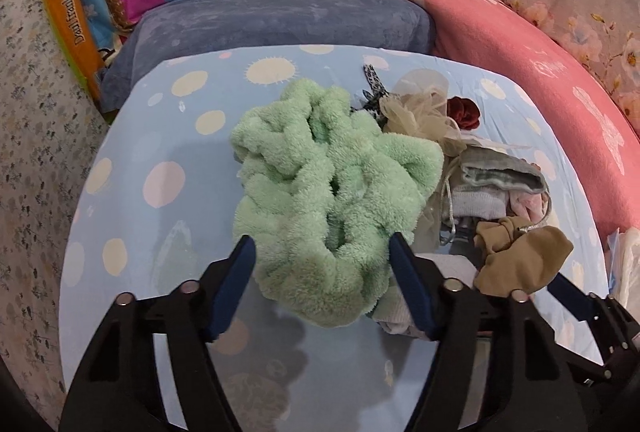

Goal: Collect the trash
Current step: 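Move the left tool to the green scrunchie and close on it while the right tool approaches the beige cloth, then lift the green scrunchie with the left tool while the right tool grasps the beige cloth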

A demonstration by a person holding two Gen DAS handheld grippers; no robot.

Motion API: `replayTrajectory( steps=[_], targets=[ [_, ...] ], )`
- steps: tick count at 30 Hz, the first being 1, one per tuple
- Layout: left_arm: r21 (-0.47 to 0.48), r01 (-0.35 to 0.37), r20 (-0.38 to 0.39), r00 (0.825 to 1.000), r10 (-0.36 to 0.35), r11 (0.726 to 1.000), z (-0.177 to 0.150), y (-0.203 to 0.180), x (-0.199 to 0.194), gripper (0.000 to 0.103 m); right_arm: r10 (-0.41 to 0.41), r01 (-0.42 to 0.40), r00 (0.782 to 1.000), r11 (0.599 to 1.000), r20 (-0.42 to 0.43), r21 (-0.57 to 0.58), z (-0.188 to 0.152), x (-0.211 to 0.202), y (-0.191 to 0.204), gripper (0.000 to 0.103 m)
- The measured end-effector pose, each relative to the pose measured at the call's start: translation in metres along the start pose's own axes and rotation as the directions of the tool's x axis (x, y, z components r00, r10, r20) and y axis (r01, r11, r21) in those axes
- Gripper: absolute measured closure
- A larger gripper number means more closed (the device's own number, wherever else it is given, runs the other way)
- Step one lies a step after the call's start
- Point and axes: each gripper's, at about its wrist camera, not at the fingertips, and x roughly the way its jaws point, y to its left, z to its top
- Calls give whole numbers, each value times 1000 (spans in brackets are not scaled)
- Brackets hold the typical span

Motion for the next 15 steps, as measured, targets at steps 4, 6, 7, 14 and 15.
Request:
replayTrajectory(
  steps=[4, 6, 7, 14, 15],
  targets=[
    [-4, 21, -8, 1000, -21, 1000, -1, 1, 2, 59, 25, -25, 1000, 1000, -7, -4, -2, 1, 4, 63],
    [-6, 26, -8, 1000, -26, 1000, -2, 1, 1, 65, 28, -28, 1000, 1000, -10, -9, -2, 1, 6, 65],
    [-6, 28, -8, 1000, -28, 1000, -3, 1, 1, 69, 28, -28, 1000, 1000, -8, -15, -3, 0, 8, 69],
    [8, 6, 17, 1000, -6, 1000, -7, -3, -12, 78, 31, -31, 999, 998, -8, -46, -5, -7, 19, 103],
    [9, 4, 22, 1000, -4, 1000, -7, -3, -14, 78, 24, -24, 1000, 998, -5, -51, -5, -9, 21, 103]
  ],
)
